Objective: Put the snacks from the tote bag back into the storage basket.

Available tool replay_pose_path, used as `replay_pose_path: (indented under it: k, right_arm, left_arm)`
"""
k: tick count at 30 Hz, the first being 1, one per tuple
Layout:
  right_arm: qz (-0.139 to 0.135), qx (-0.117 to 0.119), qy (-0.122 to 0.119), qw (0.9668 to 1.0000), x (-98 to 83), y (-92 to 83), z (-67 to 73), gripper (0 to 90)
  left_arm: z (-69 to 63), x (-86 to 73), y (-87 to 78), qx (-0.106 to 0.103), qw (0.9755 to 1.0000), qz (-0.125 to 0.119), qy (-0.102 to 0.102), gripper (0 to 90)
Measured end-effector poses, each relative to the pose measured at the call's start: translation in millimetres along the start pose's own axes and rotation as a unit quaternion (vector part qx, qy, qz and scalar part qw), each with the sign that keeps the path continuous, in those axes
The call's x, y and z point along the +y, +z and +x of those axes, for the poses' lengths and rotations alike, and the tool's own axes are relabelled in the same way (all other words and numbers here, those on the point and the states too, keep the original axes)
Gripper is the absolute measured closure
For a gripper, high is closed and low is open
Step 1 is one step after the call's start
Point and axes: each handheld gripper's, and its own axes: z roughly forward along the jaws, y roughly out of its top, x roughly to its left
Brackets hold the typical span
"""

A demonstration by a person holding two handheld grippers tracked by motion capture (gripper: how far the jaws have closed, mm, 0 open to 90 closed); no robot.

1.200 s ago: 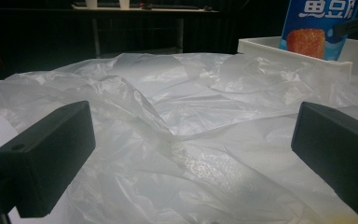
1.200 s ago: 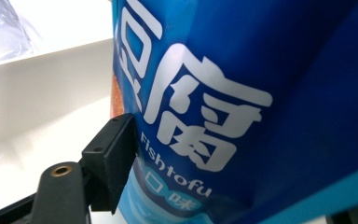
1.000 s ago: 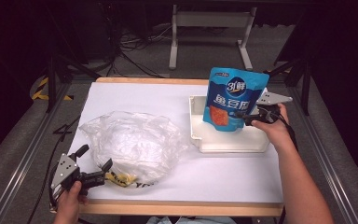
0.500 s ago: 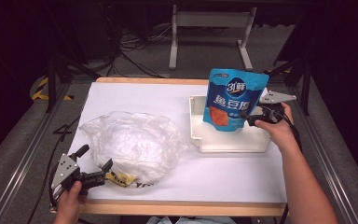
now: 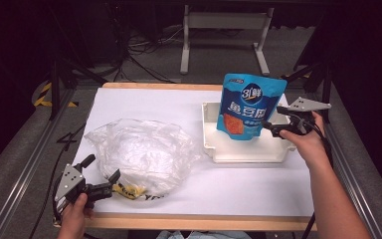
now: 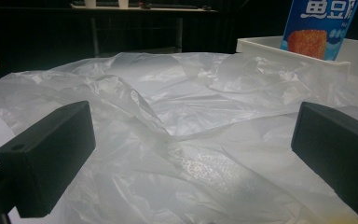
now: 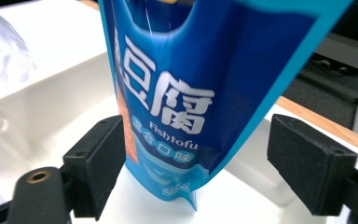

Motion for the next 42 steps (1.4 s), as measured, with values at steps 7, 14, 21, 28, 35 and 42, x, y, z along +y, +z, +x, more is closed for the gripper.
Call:
replay_pose_path:
  k: [7, 14, 21, 28, 35, 42]
  right_arm:
    - [-0.016, 0.003, 0.014, 0.9998, 7.1, -28.0, 12.9, 15.3]
    - [-0.033, 0.023, 0.019, 0.999, 10.5, -47.6, 25.6, 13.5]
    - [-0.044, 0.076, 0.012, 0.9961, 8.9, -57.6, 43.7, 4.9]
    - [-0.073, 0.112, -0.005, 0.991, 0.1, -61.2, 60.8, 2.6]
    - [-0.096, 0.134, 0.0, 0.9864, -15.2, -57.8, 78.0, 1.6]
    - [-0.118, 0.138, 0.008, 0.9833, -36.6, -46.0, 88.2, 1.5]
  left_arm:
    - [-0.3, 0.0, 0.7, 0.0, 1.0, -0.001, 0.001, 0.2]
    - [0.0, 0.5, -0.2, -0.001, 1.0, -0.001, 0.003, 0.2]
    - [-0.7, 1.0, -0.1, -0.002, 1.0, -0.001, 0.004, 0.2]
    - [-0.9, 1.4, 0.3, -0.003, 1.0, 0.0, 0.007, 0.2]
    - [-1.6, 1.8, 0.6, -0.004, 1.0, -0.003, 0.008, 0.2]
    - [-1.6, 2.5, 0.0, -0.006, 0.9999, -0.003, 0.01, 0.2]
